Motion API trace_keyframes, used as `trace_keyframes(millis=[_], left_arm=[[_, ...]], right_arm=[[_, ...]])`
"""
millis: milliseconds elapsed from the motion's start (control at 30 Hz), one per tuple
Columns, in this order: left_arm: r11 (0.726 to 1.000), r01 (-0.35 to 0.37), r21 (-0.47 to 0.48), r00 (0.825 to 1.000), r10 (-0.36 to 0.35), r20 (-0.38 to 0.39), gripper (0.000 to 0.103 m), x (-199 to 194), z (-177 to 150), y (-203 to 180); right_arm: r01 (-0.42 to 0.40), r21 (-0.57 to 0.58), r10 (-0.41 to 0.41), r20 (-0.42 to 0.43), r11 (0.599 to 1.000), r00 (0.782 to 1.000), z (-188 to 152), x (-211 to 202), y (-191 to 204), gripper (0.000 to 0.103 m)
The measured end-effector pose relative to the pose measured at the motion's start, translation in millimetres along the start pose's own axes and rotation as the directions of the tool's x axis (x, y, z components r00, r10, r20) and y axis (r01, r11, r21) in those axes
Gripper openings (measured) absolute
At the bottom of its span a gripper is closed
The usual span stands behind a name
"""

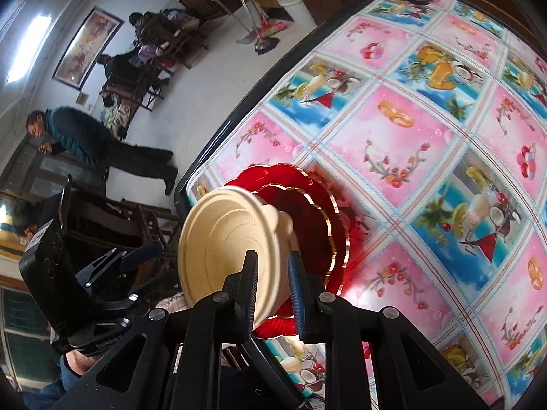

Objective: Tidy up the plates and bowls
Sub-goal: 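Grasp the plate stack rims with the left and right grippers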

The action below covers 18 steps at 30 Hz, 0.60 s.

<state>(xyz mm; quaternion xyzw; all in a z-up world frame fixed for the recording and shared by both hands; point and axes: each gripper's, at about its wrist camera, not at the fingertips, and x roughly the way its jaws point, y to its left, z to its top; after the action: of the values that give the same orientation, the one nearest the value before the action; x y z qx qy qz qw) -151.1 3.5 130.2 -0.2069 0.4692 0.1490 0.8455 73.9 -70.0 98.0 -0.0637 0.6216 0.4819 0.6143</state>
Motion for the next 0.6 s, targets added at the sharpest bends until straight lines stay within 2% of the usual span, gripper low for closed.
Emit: trace_keyframes(millis=[133, 267, 333, 400, 600], left_arm=[[0.993, 0.017, -0.113, 1.000, -0.017, -0.003, 0.057, 6, 1, 39], [0.957, 0.055, -0.285, 0.997, -0.067, -0.034, 0.055, 27, -9, 90], [0.944, 0.054, -0.325, 0.996, -0.075, -0.053, 0.049, 39, -15, 104], [0.940, 0.053, -0.337, 0.994, -0.080, -0.067, 0.044, 48, -18, 110], [0.952, 0.126, -0.280, 0.985, -0.154, -0.079, 0.043, 63, -17, 95]], right_arm=[[0.049, 0.033, -0.049, -0.003, 0.998, 0.999, -2, 7, -18, 0.020], [0.083, 0.040, -0.083, -0.019, 0.996, 0.996, -6, 21, -29, 0.020], [0.095, 0.045, -0.094, -0.022, 0.994, 0.995, -7, 28, -33, 0.020], [0.096, 0.061, -0.095, -0.026, 0.993, 0.995, -7, 34, -38, 0.020], [0.094, 0.091, -0.091, -0.046, 0.991, 0.995, -11, 48, -47, 0.020]])
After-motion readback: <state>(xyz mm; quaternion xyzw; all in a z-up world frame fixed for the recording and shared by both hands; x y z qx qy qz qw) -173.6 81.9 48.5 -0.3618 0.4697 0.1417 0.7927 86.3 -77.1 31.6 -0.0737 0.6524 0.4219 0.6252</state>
